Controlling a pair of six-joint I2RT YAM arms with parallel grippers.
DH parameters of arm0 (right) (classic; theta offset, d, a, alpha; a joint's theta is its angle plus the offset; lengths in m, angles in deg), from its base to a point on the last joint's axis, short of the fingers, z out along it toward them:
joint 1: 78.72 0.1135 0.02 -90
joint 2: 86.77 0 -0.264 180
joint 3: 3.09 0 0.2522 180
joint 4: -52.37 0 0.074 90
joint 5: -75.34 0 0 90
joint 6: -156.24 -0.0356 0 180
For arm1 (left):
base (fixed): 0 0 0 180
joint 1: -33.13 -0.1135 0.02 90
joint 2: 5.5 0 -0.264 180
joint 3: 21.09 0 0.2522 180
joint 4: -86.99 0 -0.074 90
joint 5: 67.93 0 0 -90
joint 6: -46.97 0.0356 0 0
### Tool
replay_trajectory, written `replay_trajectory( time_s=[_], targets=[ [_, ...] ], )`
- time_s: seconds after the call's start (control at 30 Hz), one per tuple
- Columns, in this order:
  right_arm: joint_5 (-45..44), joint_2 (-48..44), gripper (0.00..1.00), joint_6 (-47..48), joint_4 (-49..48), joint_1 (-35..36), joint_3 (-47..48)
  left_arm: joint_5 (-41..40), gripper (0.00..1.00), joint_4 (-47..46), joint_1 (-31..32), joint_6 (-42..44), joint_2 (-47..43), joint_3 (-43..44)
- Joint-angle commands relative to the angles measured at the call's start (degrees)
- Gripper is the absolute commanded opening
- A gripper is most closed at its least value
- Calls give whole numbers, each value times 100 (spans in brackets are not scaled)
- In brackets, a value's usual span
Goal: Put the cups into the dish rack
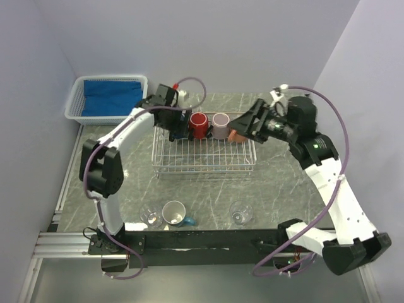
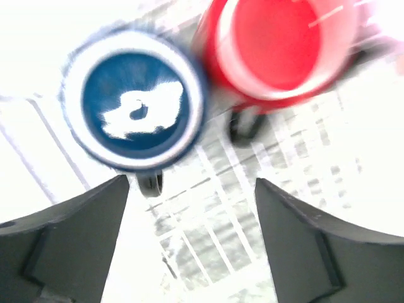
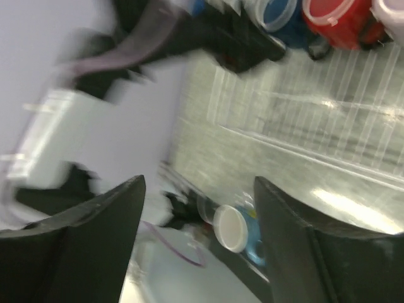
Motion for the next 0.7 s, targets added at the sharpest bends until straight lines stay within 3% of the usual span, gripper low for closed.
replay_trajectory(
  time_s=[0.0,0.13,0.23,0.4,0.53,0.67],
  targets=[
    [-1584,534,79,1434,1955,1182,753,861,93,341,-166,-125,-1360,1354],
    [-2456,1201,79,1655,2422,2282,1139,1415,99,832,-587,-54,-1802,2420],
    [-3237,1789,79,2050,2887,3133,1586,1750,99,1115,-1307,-116,-1951,2888],
    [-4083,2905,80,2350,3442,4294,2265,1953,96,650,-2116,112,-2846,1599],
    [-3925,3267,79,2507,3266,4366,2712,2426,96,501,-2372,43,-3068,1069],
    [-4109,3918,79,2911,3748,4735,3372,2463,96,-61,-2539,-186,-3217,472]
  ],
)
